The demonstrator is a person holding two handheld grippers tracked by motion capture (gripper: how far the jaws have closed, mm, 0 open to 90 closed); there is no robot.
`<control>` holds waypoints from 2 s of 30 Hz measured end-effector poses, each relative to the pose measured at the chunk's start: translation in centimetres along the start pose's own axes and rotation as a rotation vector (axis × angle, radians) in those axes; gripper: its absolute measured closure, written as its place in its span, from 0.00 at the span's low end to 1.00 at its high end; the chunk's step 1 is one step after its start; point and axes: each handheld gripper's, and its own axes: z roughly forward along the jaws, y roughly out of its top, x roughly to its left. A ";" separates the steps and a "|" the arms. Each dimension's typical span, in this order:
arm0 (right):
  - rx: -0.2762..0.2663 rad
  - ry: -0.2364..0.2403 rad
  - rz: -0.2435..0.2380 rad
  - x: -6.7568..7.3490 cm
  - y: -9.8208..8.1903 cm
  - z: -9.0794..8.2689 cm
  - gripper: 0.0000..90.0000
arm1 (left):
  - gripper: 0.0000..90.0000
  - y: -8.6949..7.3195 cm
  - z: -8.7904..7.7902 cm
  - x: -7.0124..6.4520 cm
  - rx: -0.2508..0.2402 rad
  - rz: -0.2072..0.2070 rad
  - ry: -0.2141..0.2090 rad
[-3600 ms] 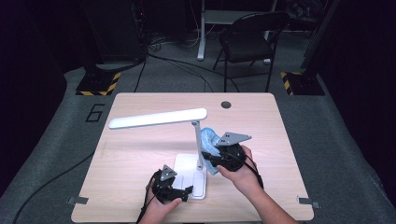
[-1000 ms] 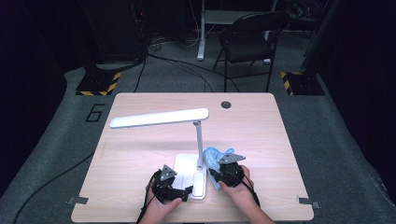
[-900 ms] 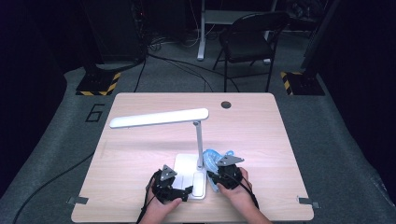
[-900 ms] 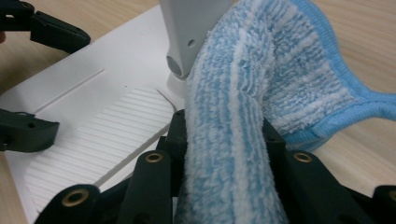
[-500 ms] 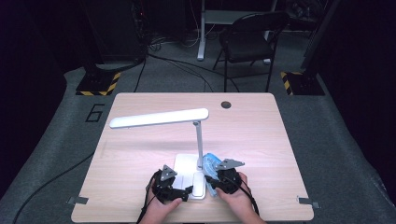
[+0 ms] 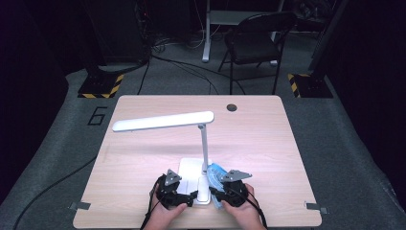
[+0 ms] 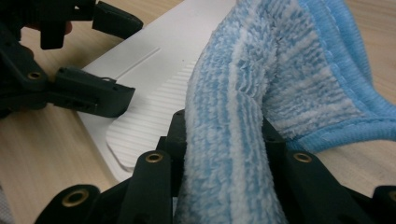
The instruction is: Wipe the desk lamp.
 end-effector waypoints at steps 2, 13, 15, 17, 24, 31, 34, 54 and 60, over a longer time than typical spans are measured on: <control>0.002 0.012 -0.002 0.2 -0.2 -0.2 0.73 | 0.00 0.0 0.0 0.0 -0.001 0.000 0.000; 0.012 0.048 -0.028 1.3 -1.2 -1.2 0.73 | 0.00 0.0 0.0 0.0 -0.001 -0.003 0.005; 0.024 0.059 -0.027 1.6 -1.3 -1.5 0.73 | 0.00 0.0 0.0 0.0 -0.001 -0.003 0.005; 0.028 0.074 -0.033 1.6 -1.4 -1.7 0.73 | 0.00 0.0 0.0 -0.1 0.000 -0.002 0.008; 0.039 0.087 -0.055 2.1 -1.7 -2.0 0.73 | 0.00 0.0 0.0 -0.1 0.003 -0.003 0.014; 0.037 0.090 -0.042 2.0 -1.6 -1.6 0.75 | 0.00 -0.1 0.0 -0.3 0.000 -0.016 0.022; 0.042 0.097 -0.030 2.0 -1.6 -1.5 0.75 | 0.00 -0.1 0.0 -0.3 0.000 -0.017 0.023; 0.023 0.103 0.000 0.8 -0.7 -0.5 0.75 | 0.01 0.5 0.5 0.3 -0.013 -0.044 0.057; 0.011 0.094 0.017 0.3 -0.3 -0.2 0.75 | 0.01 0.5 0.5 0.3 -0.013 -0.044 0.057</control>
